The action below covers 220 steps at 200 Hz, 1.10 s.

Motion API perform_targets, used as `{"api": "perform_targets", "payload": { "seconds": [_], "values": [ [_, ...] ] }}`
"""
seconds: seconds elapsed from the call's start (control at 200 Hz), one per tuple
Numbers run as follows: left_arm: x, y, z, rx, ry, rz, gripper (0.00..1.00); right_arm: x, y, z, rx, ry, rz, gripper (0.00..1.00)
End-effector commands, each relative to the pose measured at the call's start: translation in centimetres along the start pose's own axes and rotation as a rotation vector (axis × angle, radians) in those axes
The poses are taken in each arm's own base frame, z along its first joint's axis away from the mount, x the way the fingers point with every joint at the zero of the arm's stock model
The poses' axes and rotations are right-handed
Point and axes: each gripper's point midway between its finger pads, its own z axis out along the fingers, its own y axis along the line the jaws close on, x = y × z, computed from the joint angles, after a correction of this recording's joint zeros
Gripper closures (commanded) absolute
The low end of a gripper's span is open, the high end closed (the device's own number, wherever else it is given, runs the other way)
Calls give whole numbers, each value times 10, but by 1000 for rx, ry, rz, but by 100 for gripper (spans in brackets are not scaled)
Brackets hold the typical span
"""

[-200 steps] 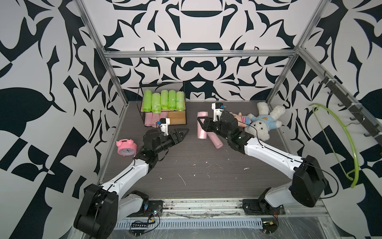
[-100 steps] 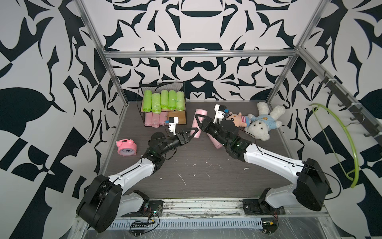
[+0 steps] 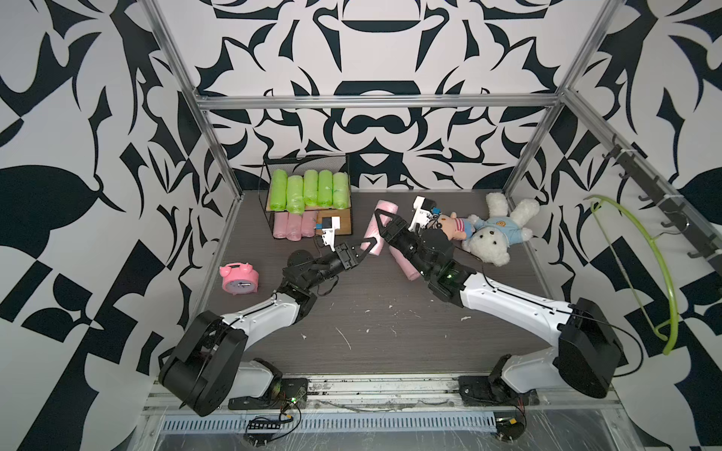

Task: Sort the rolls of trash bags by color and place them on the shelf
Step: Pick up the roll of trash bags from the center of the board.

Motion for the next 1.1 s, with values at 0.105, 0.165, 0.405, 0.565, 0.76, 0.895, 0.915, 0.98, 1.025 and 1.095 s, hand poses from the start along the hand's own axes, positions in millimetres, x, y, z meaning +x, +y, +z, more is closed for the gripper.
{"api": "perform_targets", "payload": {
  "seconds": [0.105, 0.165, 0.405, 0.565, 0.76, 0.895, 0.915, 0.98, 1.025, 1.095],
  "values": [
    [-9, 5, 0, -16, -1, 21, 93, -29, 16, -7, -74, -56, 3, 32],
    [-8, 12, -4, -47, 0, 29, 95, -31, 9, -9, -50, -52, -20, 24],
    [-5, 47, -32, -212, 5, 45, 100, -44, -11, -32, 104, -22, -227, 0],
    [-4, 79, -68, -447, -8, 96, 100, -59, -12, -57, 189, -19, -436, 0],
    [-28, 126, -114, -791, -90, 242, 100, -46, -23, -70, 227, 91, -612, 0],
    [-52, 156, -125, -893, -122, 273, 100, -40, -36, -74, 259, 124, -635, 0],
    [-54, 160, -125, -909, -125, 285, 100, -38, -37, -74, 262, 130, -635, 0],
    [-63, 176, -126, -959, -125, 333, 100, -35, -40, -75, 264, 145, -637, 0],
    [-70, 186, -126, -986, -125, 369, 100, -34, -41, -75, 267, 156, -638, 0],
    [-80, 199, -125, -1018, -123, 402, 100, -32, -44, -76, 277, 166, -642, 0]
  ]
}}
